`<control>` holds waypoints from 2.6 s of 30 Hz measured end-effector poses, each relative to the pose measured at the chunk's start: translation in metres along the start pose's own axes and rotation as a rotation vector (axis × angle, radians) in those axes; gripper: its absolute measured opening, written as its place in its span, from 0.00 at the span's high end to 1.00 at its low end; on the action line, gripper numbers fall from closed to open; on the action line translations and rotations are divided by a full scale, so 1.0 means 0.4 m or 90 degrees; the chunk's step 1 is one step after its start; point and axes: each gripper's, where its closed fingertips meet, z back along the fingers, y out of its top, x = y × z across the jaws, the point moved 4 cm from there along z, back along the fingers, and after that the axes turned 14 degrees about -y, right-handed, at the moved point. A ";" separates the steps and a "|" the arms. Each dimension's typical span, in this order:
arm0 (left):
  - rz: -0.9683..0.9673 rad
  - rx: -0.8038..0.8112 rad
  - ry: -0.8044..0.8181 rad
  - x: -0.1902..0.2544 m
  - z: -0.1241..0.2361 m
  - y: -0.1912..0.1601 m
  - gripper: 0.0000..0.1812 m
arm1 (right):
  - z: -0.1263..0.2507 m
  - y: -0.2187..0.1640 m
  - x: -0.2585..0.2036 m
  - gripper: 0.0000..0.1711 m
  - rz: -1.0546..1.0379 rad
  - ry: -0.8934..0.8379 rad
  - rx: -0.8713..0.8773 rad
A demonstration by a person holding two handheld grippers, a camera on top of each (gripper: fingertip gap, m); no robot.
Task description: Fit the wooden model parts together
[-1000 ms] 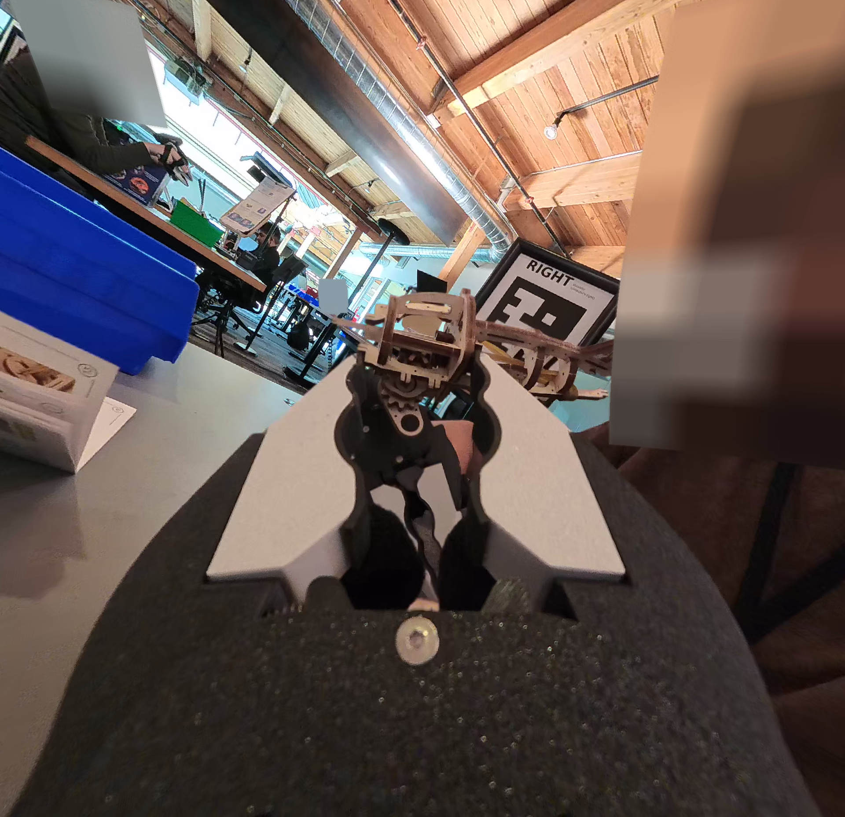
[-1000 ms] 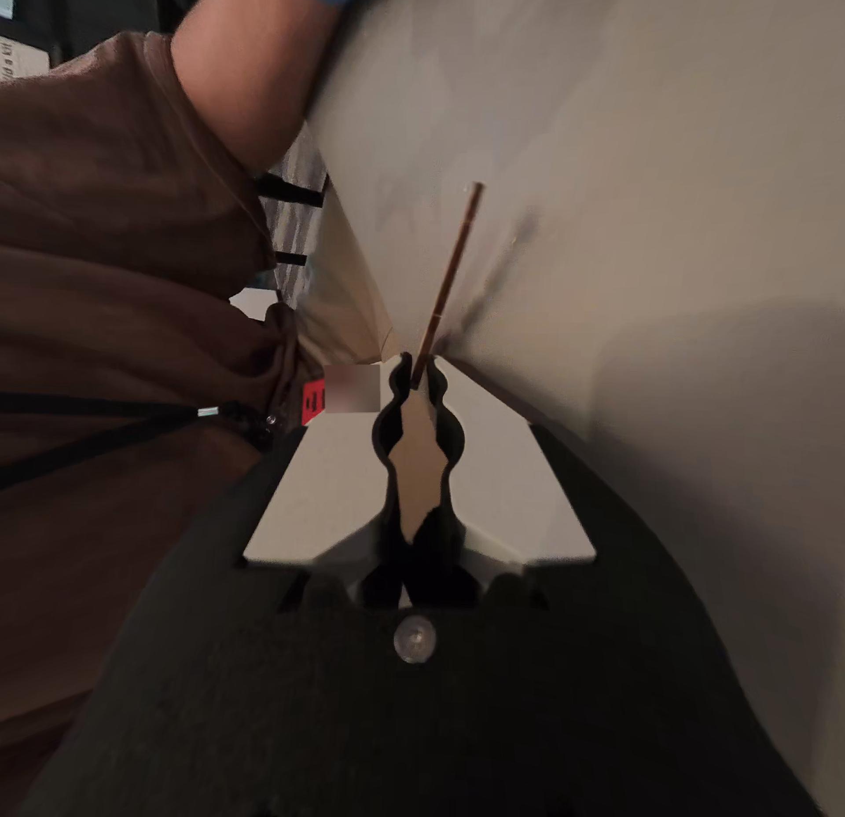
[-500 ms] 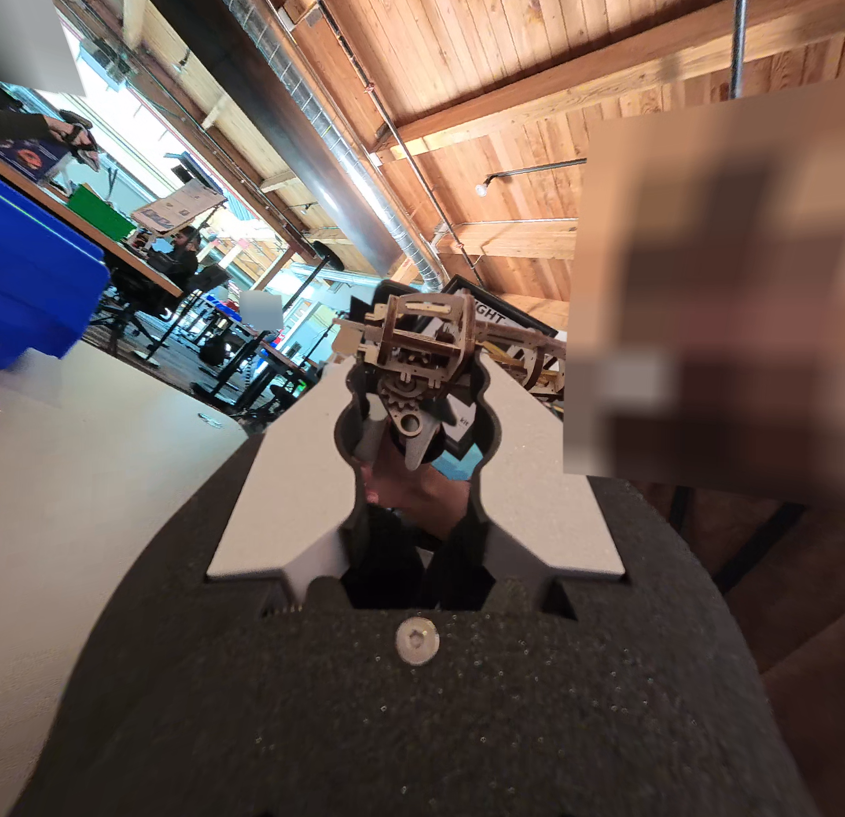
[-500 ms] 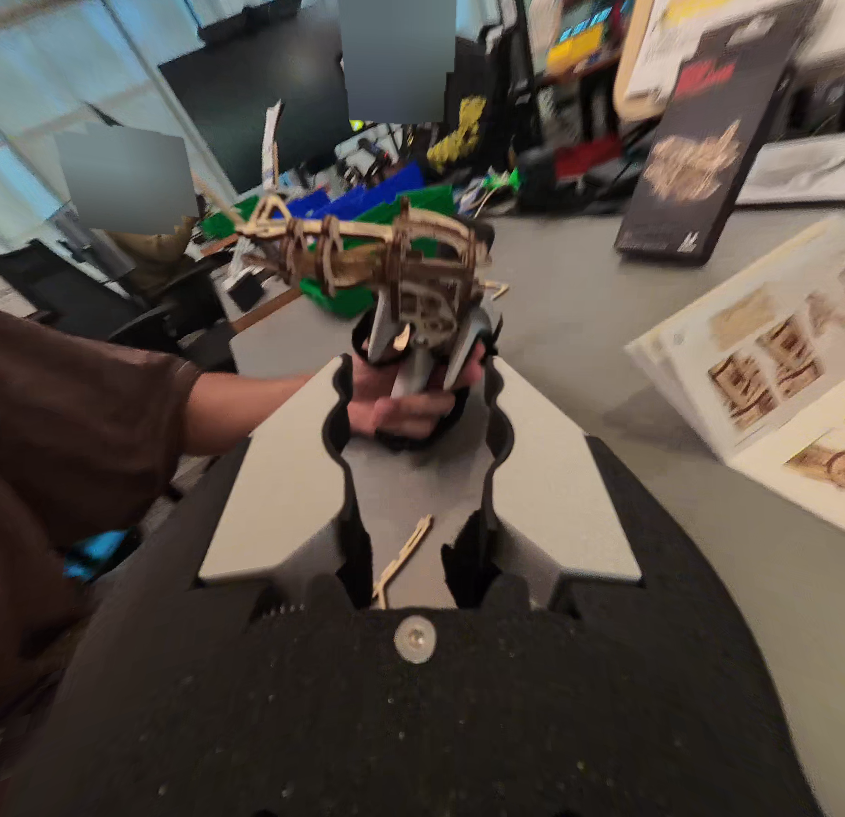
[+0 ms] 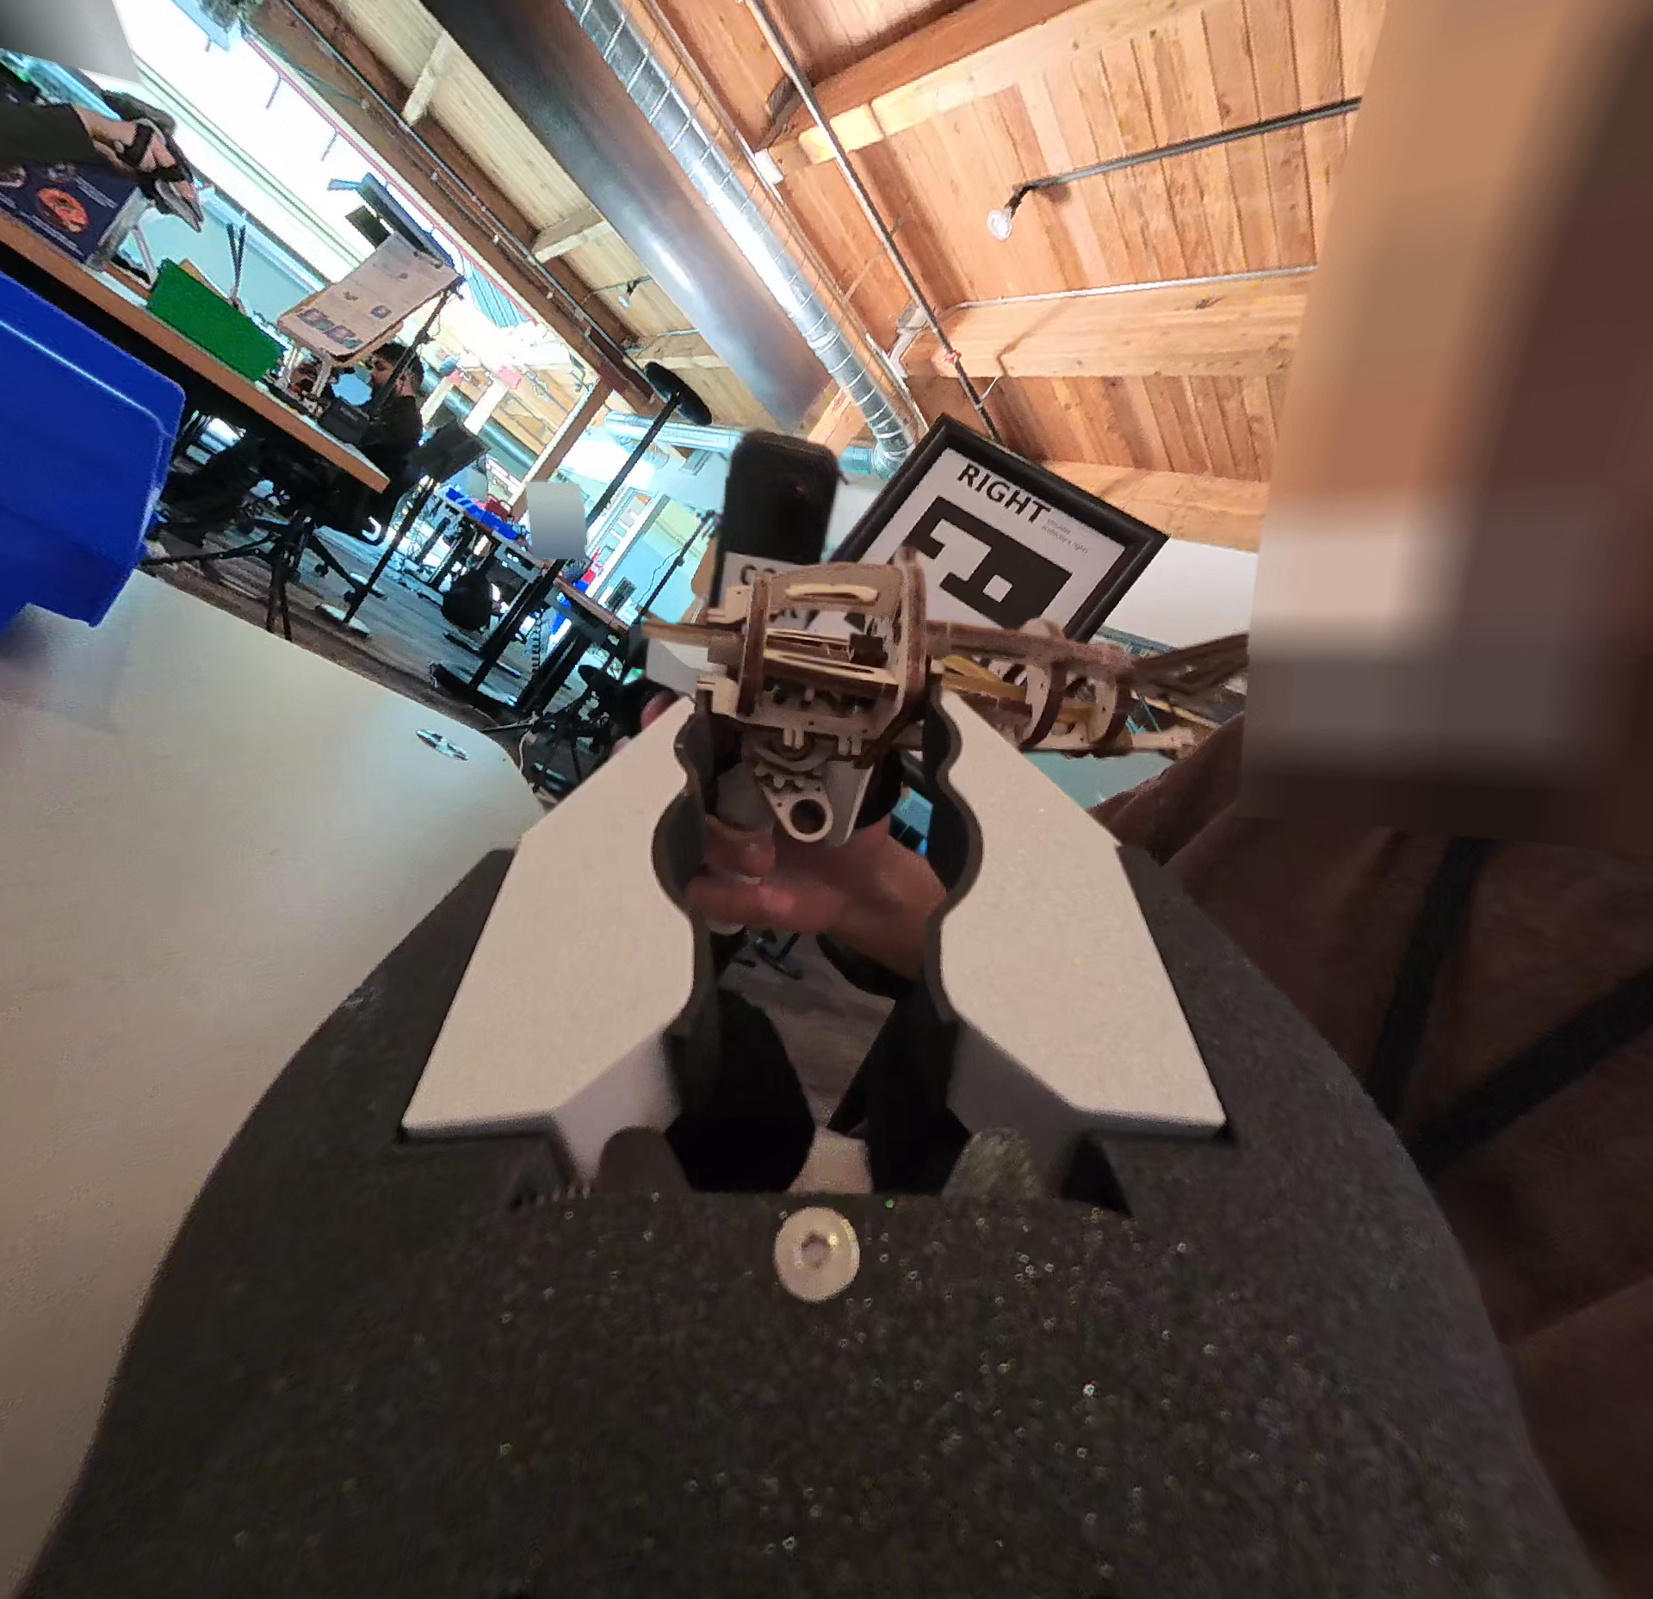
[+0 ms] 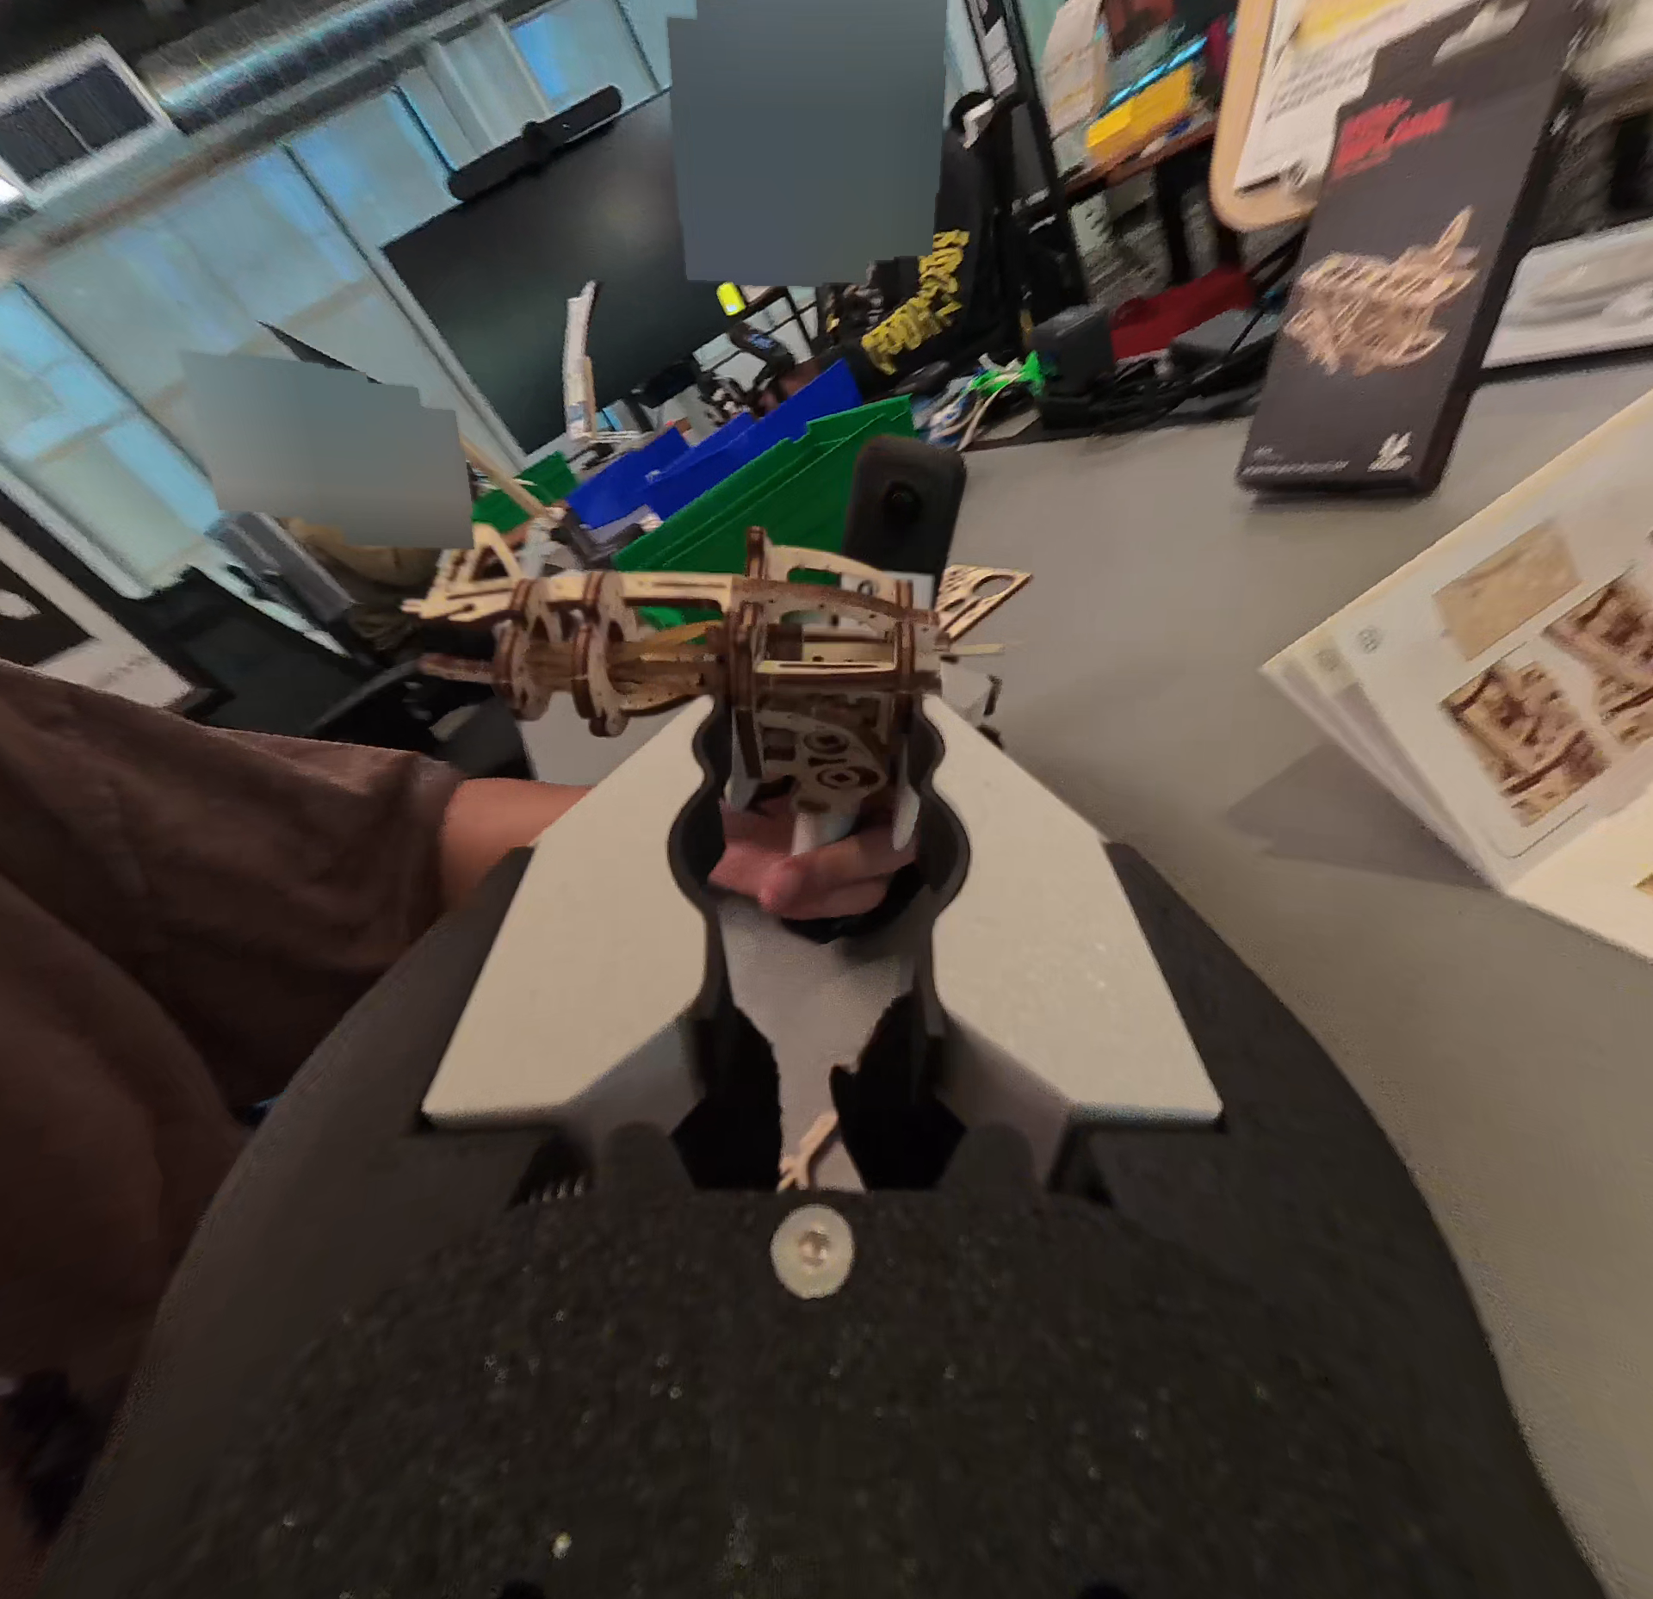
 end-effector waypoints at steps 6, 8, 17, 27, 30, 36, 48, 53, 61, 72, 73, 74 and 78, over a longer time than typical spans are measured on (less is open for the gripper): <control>-0.077 -0.074 0.044 0.026 0.011 0.003 0.76 | 0.033 -0.013 0.035 0.78 -0.198 0.124 -0.075; -0.110 -0.121 0.068 0.035 0.012 -0.002 0.76 | 0.042 -0.018 0.040 0.78 -0.247 0.162 -0.103; -0.450 -0.512 0.171 0.035 -0.007 -0.107 0.50 | 0.048 -0.110 0.025 0.77 -0.301 0.221 -0.397; -0.567 -0.580 0.193 0.045 0.021 -0.131 0.57 | -0.033 -0.118 0.021 0.78 -0.199 0.268 -0.563; -0.618 -0.579 0.238 0.042 0.044 -0.126 0.58 | -0.058 -0.137 0.023 0.78 -0.214 0.276 -0.580; -0.609 -0.578 0.218 0.051 0.063 -0.150 0.71 | -0.068 -0.177 0.014 0.78 -0.238 0.303 -0.601; -0.583 -0.574 0.228 0.046 0.067 -0.149 0.75 | -0.080 -0.186 0.020 0.78 -0.318 0.336 -0.584; -0.568 -0.555 0.232 0.049 0.069 -0.140 0.75 | -0.086 -0.182 0.020 0.78 -0.361 0.348 -0.574; -0.562 -0.529 0.231 0.054 0.068 -0.128 0.75 | -0.091 -0.173 0.019 0.78 -0.361 0.354 -0.551; -0.558 -0.503 0.224 0.060 0.070 -0.117 0.74 | -0.077 -0.171 0.026 0.78 -0.388 0.378 -0.552; -0.558 -0.504 0.223 0.061 0.070 -0.117 0.75 | -0.077 -0.172 0.031 0.78 -0.390 0.372 -0.552; -0.560 -0.508 0.223 0.060 0.070 -0.119 0.76 | -0.078 -0.173 0.033 0.78 -0.394 0.367 -0.552; -0.583 -0.540 0.229 0.054 0.069 -0.134 0.75 | -0.085 -0.183 0.026 0.78 -0.406 0.366 -0.565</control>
